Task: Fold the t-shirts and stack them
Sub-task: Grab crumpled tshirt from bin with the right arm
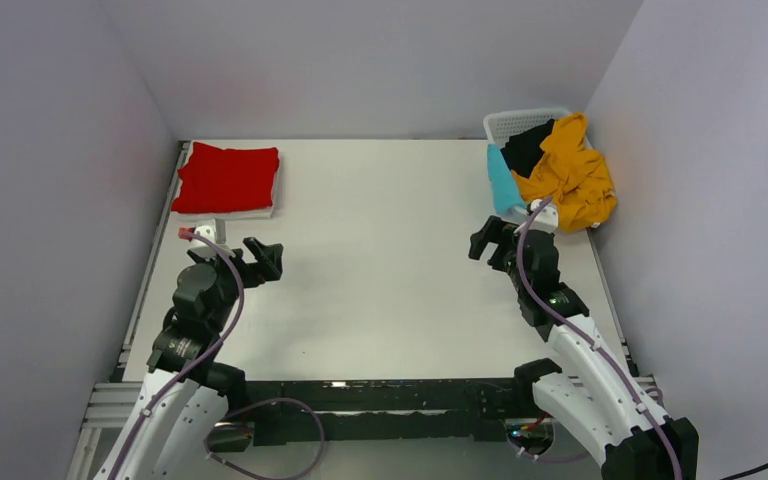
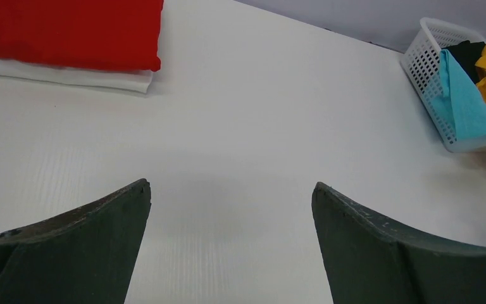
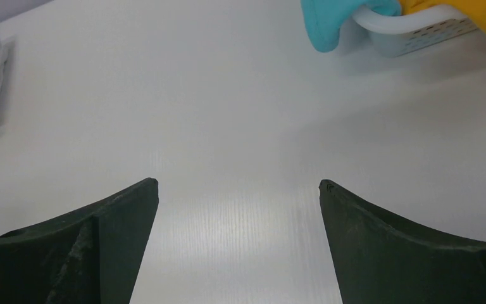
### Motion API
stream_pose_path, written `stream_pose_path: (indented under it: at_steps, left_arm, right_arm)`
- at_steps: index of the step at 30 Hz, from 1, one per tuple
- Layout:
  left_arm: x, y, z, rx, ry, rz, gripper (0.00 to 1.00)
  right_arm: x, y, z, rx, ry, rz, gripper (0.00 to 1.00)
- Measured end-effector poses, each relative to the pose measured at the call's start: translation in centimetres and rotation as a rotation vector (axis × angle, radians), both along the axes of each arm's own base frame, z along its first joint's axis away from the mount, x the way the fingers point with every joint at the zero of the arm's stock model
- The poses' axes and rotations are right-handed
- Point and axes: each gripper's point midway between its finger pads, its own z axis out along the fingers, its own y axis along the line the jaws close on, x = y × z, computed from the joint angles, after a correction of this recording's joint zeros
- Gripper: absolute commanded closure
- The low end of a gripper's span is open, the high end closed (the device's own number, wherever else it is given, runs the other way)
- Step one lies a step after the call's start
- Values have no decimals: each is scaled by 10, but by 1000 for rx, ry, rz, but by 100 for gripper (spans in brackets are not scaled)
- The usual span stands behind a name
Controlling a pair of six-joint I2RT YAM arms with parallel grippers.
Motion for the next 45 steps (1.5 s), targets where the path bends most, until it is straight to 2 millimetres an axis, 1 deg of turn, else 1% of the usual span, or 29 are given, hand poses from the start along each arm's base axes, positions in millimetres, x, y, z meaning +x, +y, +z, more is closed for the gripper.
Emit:
stream_pose_path:
  at_steps: [3, 6, 9, 11, 14, 16, 17, 18, 20, 24, 26, 28, 31, 33, 36, 39, 41, 43, 45]
  left_arm:
    - [0, 0, 0, 0, 0, 0, 1]
    - [0, -1, -1, 0, 4, -4, 1]
    - [1, -1, -3, 3, 13, -3, 1]
    - [1, -1, -4, 4, 14, -3, 1]
    - [1, -1, -3, 3, 12, -2, 0]
    - [1, 0, -2, 4, 10, 2, 1]
    - [1, 1, -3, 5, 10, 4, 1]
    - [1, 1, -3, 6, 10, 7, 1]
    - [0, 2, -2, 7, 8, 12, 1]
    - [1, 4, -2, 9, 8, 23, 1]
    - [0, 5, -3, 11, 12, 27, 0]
    - [0, 5, -5, 13, 18, 29, 1]
    - [2, 5, -7, 17, 27, 31, 1]
    - [3, 5, -11, 21, 41, 32, 0]
    - [6, 5, -18, 31, 71, 34, 1]
    - [8, 4, -24, 37, 93, 33, 1]
    - [8, 4, -26, 39, 98, 33, 1]
    - [8, 4, -26, 39, 99, 34, 1]
    - [8, 4, -26, 39, 99, 34, 1]
  right_arm:
    - [3, -5, 8, 2, -23, -33, 0]
    - [11, -12, 26, 21, -77, -99, 0]
    - [24, -23, 45, 5, -121, -170, 0]
    - [39, -30, 55, -31, -121, -224, 0]
    - [67, -44, 71, -101, -101, -301, 0]
    - [91, -60, 81, -136, -88, -357, 0]
    - [102, -71, 83, -148, -76, -387, 0]
    - [113, -86, 83, -162, -59, -424, 0]
    - [127, -111, 75, -188, -19, -480, 0]
    - [152, -162, 45, -258, 91, -580, 0]
    - [162, -185, 31, -298, 147, -612, 0]
    - [174, -205, 22, -336, 193, -631, 0]
    - [190, -232, 9, -376, 238, -652, 1]
    - [196, -246, -2, -396, 270, -659, 2]
    - [206, -262, -20, -423, 315, -657, 7]
    - [214, -271, -45, -445, 367, -639, 15]
    - [217, -272, -58, -458, 396, -621, 25]
    - [218, -273, -68, -475, 420, -606, 44]
    - [218, -274, -72, -492, 434, -597, 69]
